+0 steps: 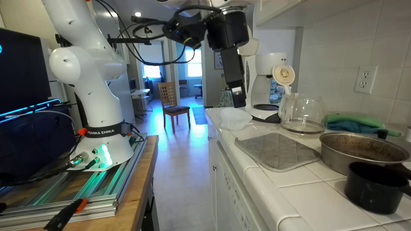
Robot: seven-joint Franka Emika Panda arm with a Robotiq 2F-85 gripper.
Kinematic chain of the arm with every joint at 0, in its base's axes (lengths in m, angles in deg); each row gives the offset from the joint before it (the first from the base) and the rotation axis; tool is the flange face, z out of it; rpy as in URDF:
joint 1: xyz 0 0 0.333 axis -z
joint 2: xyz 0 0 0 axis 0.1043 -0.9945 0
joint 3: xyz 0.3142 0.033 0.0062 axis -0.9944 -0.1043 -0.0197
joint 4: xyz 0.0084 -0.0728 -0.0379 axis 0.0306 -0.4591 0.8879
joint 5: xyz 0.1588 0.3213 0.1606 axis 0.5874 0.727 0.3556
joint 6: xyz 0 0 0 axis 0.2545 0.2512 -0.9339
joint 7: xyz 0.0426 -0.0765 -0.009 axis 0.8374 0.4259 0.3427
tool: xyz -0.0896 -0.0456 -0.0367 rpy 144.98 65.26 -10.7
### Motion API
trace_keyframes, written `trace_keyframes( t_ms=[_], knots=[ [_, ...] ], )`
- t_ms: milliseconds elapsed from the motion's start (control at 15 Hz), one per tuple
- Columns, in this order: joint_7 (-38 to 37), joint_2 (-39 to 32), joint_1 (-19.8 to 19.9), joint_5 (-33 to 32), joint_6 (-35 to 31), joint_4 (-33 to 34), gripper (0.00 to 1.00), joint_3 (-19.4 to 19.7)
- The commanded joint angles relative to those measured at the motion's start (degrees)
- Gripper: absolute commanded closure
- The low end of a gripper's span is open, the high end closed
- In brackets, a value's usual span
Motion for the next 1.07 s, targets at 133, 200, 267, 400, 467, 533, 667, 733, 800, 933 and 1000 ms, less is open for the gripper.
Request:
trace_keyframes(
  t_ms=[133,200,267,400,467,533,667,733,800,933,1000],
  knots=[
    [1.4,-13.5,-0.5,7.4,-2.3,12.5,0.0,0.5],
    [1.1,-15.5,-0.2,7.9,-2.4,14.4,0.0,0.3],
    [0.6,-17.4,0.1,8.1,-2.3,16.5,0.0,0.1],
    [0.7,-20.8,0.8,8.9,-1.7,19.9,0.0,0.0],
    [1.0,-22.6,1.3,9.6,-1.4,22.1,0.0,0.0],
    [1.0,-24.3,1.8,10.1,-1.5,23.7,0.0,-0.1],
    [1.2,-27.4,2.9,11.5,-1.5,27.1,0.0,-0.3],
    [1.0,-28.7,3.5,11.8,-1.8,28.4,0.0,-0.5],
    [0.9,-30.1,4.2,12.6,-1.9,29.9,0.0,-0.7],
    [0.7,-32.7,5.6,14.6,-1.6,32.7,0.0,-1.2],
    [0.8,-34.1,6.4,16.1,-1.7,33.9,0.0,-1.7]
  ],
)
